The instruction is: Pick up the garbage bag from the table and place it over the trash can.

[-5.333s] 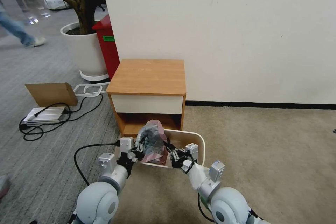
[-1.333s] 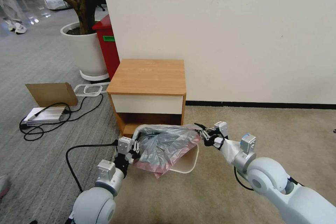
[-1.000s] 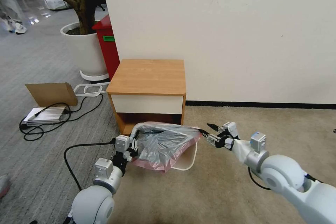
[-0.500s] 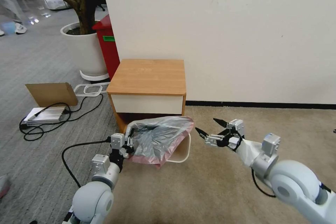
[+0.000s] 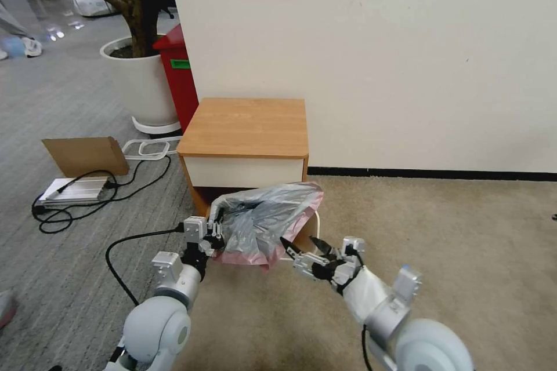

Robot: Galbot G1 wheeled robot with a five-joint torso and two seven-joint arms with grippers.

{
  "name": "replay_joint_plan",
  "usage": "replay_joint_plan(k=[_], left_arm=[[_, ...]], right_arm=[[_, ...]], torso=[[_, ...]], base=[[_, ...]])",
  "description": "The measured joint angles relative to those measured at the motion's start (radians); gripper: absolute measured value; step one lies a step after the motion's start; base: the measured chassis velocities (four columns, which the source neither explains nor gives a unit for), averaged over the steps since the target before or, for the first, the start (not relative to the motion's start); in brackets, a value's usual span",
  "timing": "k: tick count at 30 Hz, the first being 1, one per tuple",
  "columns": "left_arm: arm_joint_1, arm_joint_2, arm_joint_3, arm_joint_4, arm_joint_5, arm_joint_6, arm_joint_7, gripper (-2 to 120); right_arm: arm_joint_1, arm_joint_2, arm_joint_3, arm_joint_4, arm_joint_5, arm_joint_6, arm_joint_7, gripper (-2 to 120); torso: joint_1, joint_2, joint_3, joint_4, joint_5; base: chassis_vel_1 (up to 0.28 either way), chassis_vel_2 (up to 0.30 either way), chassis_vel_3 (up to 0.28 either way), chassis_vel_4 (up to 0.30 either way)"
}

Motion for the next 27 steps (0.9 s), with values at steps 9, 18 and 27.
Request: replay_joint_plan(k=[9, 18, 27], left_arm=[[0.004, -0.003, 0.004, -0.007, 0.011, -0.006, 0.006, 3], [0.023, -0.005, 0.017, -0.022, 0.023, -0.01, 0.013, 3], [0.046, -0.006, 0.028, -0.04, 0.033, -0.012, 0.025, 3]], right_arm=[[0.007, 0.01, -0.01, -0.028, -0.015, -0.012, 0.023, 100], [0.038, 0.037, -0.041, -0.052, 0.008, -0.012, 0.031, 100], [0.06, 0.089, -0.074, -0.098, 0.013, 0.007, -0.009, 100]], torso=[[0.0, 0.0, 0.0, 0.0, 0.0], [0.0, 0.0, 0.0, -0.0001, 0.0001], [0.0, 0.0, 0.0, -0.0001, 0.0001]], base=[[0.0, 0.0, 0.0, 0.0], [0.0, 0.0, 0.0, 0.0], [0.0, 0.0, 0.0, 0.0]])
